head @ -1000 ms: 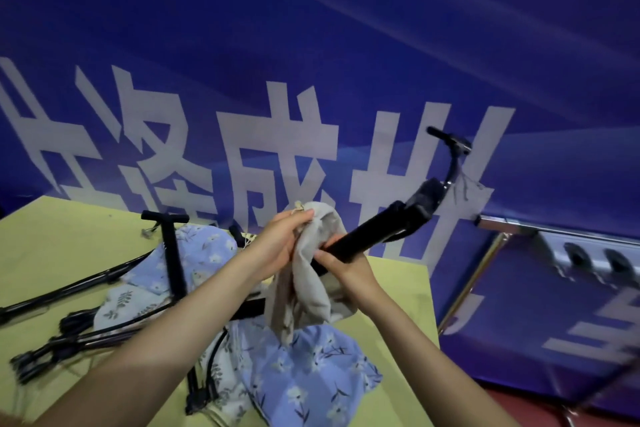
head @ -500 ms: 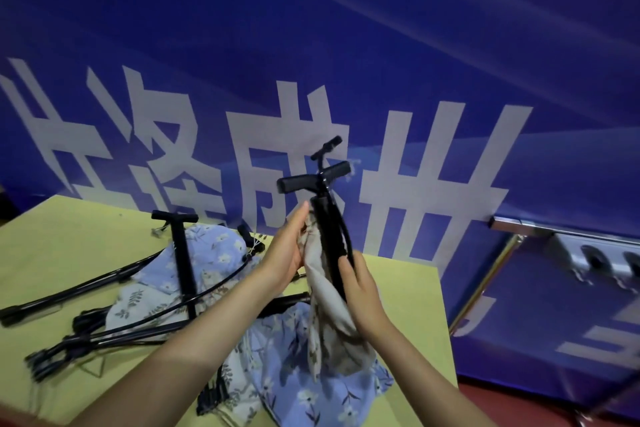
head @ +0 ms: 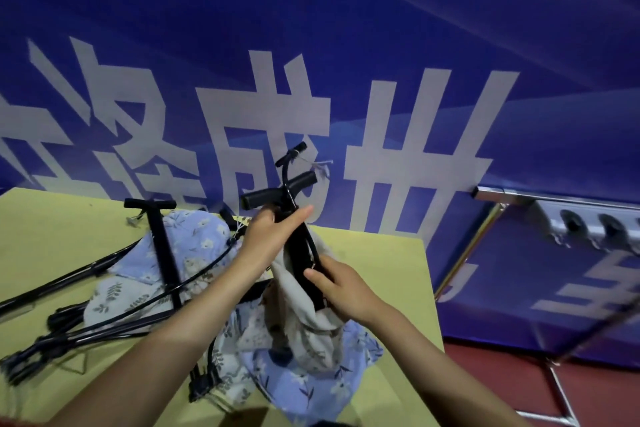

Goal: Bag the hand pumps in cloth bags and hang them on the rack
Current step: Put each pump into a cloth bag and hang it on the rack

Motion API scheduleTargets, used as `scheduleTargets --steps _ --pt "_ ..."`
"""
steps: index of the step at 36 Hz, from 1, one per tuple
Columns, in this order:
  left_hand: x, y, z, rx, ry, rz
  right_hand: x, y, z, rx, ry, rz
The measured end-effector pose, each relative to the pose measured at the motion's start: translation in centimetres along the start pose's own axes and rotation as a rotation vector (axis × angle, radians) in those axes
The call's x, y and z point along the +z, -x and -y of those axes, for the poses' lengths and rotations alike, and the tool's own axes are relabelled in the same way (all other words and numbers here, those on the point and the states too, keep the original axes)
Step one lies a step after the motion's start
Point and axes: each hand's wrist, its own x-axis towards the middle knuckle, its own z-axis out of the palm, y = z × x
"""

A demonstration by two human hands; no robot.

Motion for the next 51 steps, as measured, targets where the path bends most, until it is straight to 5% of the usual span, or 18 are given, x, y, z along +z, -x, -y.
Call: scheduleTargets --steps 4,10,16,19,29,41,47,51 --pt "0.4 0.2 0.1 0.005 0.003 -0.018 -0.8 0.2 -1.0 -0.076 0.084 0.006" --pt "0.9 0.7 -0.1 -0.013 0.025 -0.036 -2.1 1.1 -4.3 0.173 -0.361 -0.511" --pt "1.2 0.8 0.4 -0.042 -0.085 0.056 -1.7 3.1 -6.1 0.628 -0.644 0.009" --pt "1.3 1.0 0.5 -0.039 -0.106 0.086 -1.2 3.7 -6.1 0.622 -0.78 0.093" --pt "-0.3 2.3 1.4 -0.115 -0.183 0.232 -2.9 3.2 -5.2 0.593 -0.925 -0.108" --pt "-0.3 3.7 2.6 -0.2 -0.287 0.337 -2.2 2.6 -3.9 0.634 -1.048 0.055" --pt "-0.5 4.2 2.1 -0.189 -0.346 0.452 -2.5 2.6 -2.1 0.397 -1.181 -0.242" --pt "0.1 4.7 1.5 -0.15 -0.451 0.575 -2.0 1.6 0.6 0.234 -0.92 -0.31"
